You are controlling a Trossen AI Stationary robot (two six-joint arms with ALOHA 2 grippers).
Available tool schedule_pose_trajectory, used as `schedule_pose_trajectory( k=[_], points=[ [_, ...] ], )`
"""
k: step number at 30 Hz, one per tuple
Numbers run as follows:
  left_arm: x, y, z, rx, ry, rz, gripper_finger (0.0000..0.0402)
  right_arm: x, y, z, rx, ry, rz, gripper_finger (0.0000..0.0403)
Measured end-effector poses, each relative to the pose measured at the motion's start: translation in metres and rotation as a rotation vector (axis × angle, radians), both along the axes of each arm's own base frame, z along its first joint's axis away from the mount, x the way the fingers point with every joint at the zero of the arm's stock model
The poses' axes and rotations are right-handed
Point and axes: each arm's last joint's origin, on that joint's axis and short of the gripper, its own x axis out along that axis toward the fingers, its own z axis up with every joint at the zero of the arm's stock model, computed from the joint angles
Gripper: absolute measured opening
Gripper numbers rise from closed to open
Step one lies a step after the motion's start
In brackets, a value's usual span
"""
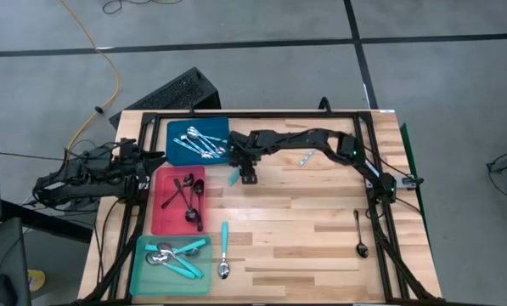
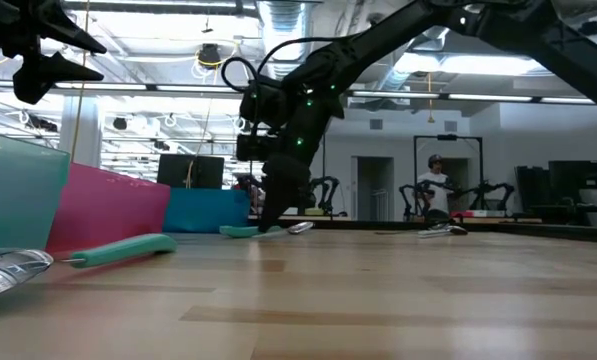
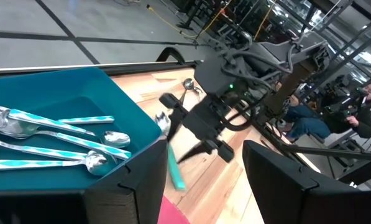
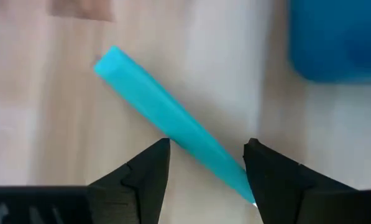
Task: Sort silverware by color (type)
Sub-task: Put the light blue spoon into the light blue bin
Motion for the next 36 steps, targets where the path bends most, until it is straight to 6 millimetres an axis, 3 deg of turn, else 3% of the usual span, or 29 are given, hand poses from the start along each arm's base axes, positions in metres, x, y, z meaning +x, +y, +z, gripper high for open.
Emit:
schedule_pose_trajectory(
  k=[10,16,23,36],
  points=[
    [0.000,0.000,0.000,-0.001,0.000,-0.003,0.0195,0.003,0.066,-0.002,0.107,0.084,0.077,0.0226],
    [0.000,0.000,0.000,0.000,0.005,-0.003,0.0195,0.000,0.095,-0.003,-0.014,0.150,0.168,0.0226],
    [-0.001,0.000,-0.002,-0.002,0.022,-0.002,0.0195,-0.001,0.104,-0.003,-0.205,0.175,0.297,0.0226],
    [-0.001,0.001,-0.002,0.009,0.025,0.023,0.0195,-0.008,0.080,-0.017,-0.099,0.151,0.346,0.0219]
  ],
)
